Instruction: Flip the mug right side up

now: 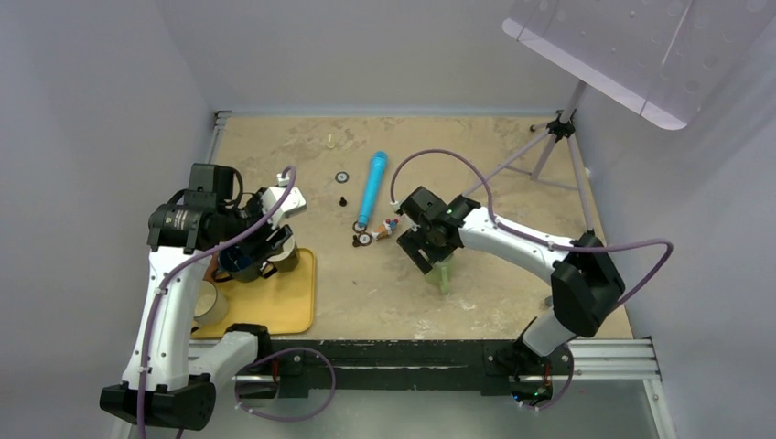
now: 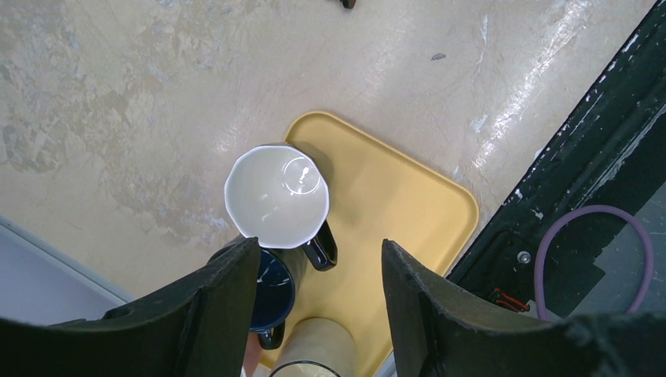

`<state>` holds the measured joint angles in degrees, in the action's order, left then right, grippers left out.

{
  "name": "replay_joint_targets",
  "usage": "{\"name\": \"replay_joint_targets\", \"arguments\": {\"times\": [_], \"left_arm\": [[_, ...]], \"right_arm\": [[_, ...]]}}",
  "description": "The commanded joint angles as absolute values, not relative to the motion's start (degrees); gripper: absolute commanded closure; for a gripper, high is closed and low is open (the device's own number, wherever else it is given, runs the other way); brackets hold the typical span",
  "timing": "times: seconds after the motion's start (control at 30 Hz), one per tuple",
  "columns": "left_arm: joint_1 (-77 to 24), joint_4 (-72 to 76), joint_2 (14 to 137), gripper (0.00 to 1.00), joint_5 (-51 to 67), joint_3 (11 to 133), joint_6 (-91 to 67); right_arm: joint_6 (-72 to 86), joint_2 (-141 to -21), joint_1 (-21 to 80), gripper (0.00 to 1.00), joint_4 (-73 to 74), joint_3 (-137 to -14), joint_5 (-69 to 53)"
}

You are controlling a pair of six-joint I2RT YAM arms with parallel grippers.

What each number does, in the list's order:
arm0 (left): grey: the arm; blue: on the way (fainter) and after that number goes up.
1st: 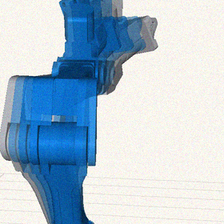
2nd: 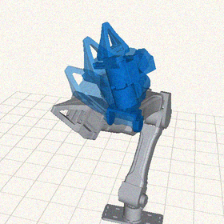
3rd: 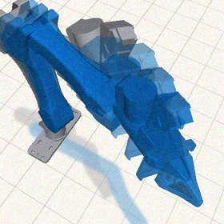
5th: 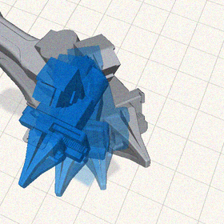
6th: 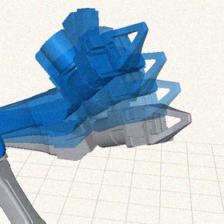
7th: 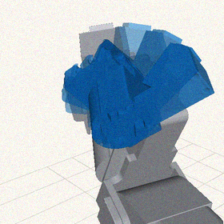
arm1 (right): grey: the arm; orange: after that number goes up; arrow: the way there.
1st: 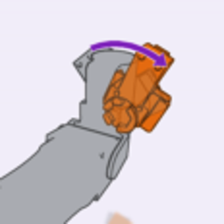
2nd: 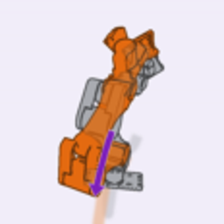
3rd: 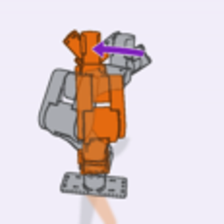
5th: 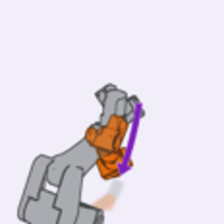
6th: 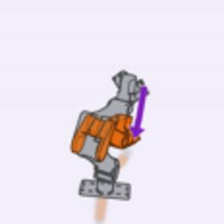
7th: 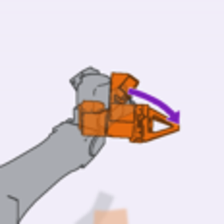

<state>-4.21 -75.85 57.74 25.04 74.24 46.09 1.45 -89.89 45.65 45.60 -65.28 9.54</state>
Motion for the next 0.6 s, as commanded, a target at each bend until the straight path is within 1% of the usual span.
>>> {"name": "replay_joint_targets", "arguments": {"times": [0.0, 0.03, 0.07, 0.2, 0.37, 0.5, 0.57], "left_arm": [[-4.4, -75.0, 56.7, 0.38, 25.7, 74.0, 47.2], [-4.4, -75.0, 56.7, 0.38, 25.9, 74.0, 47.3], [-4.4, -74.9, 56.7, 0.38, 26.1, 74.1, 47.2], [-4.4, -75.3, 57.0, 0.38, 26.8, 74.2, 47.3], [-4.4, -75.1, 55.3, 0.38, 26.3, 72.4, 49.1], [-4.4, -74.9, 54.5, 0.38, 26.8, 71.9, 49.3], [-4.4, -75.0, 54.8, 0.38, 27.6, 72.0, 48.8]], "right_arm": [[20.2, -85.1, 45.8, 0.13, 52.4, -71.1, 24.7], [22.5, -83.8, 45.7, 0.04, 53.1, -71.4, 26.0], [23.9, -82.6, 45.7, 0.02, 53.4, -71.7, 26.2], [30.3, -79.5, 45.8, 0.02, 54.3, -69.8, 24.5], [39.9, -73.5, 47.0, 0.02, 54.1, -61.9, 19.9], [43.6, -70.3, 49.9, 0.02, 52.2, -56.9, 20.8], [43.5, -70.2, 49.9, 0.06, 48.8, -54.1, 21.0]]}}
